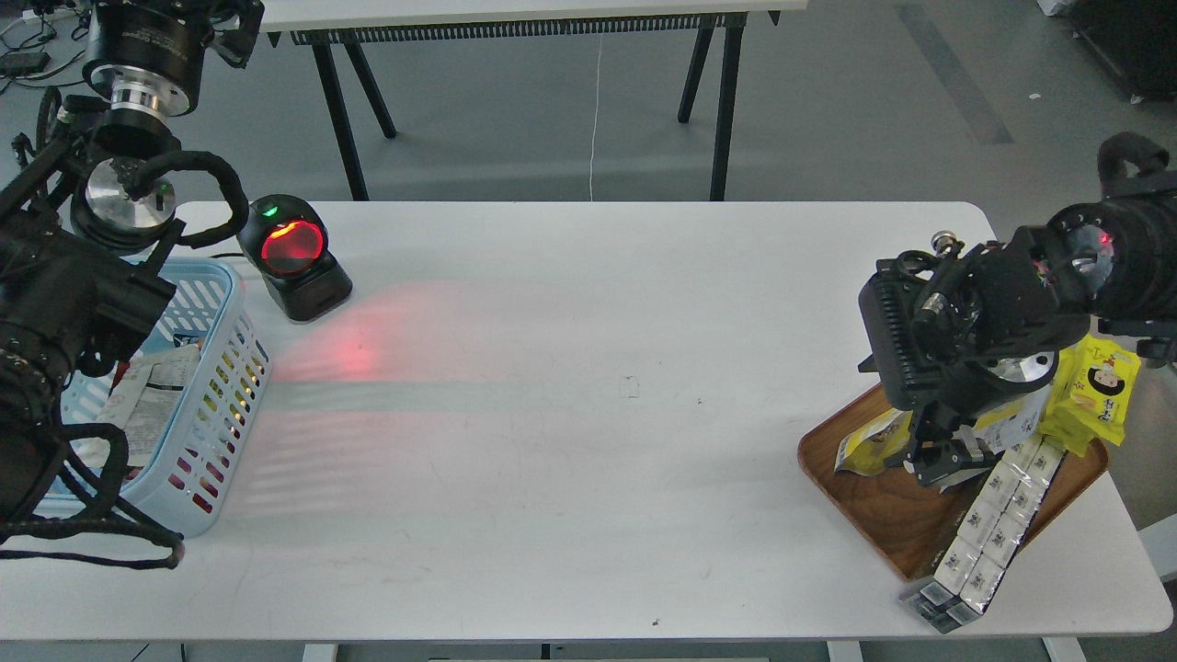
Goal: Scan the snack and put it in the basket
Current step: 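Reach the right gripper down to the yellow snack bag on the tray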
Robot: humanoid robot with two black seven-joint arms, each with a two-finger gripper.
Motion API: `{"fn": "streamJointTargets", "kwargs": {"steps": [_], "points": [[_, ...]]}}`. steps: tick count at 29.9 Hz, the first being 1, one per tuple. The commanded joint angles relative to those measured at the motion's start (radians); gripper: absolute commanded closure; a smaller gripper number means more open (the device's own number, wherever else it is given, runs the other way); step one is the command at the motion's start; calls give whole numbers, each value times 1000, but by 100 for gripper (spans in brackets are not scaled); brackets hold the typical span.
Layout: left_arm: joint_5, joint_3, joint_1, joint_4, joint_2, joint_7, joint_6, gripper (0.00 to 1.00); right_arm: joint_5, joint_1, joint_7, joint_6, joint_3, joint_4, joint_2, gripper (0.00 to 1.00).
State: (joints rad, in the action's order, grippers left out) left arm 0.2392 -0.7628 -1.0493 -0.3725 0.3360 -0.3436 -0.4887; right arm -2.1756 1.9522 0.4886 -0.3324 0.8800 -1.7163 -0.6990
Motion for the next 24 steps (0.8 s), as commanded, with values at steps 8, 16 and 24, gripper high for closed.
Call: {"fn": "streamJointTargets", "kwargs": {"steps": [8, 16, 24], "points": [[0, 0, 3, 1, 0, 0, 0, 0, -6, -73, 0, 1, -4, 125, 19, 18], [0, 0, 2, 1, 0, 0, 0, 0, -6, -105, 0, 3, -6, 201, 39, 37], [-1, 0, 3, 1, -2, 0, 0, 0, -6, -125, 0, 4, -7, 215, 47, 59]]}}
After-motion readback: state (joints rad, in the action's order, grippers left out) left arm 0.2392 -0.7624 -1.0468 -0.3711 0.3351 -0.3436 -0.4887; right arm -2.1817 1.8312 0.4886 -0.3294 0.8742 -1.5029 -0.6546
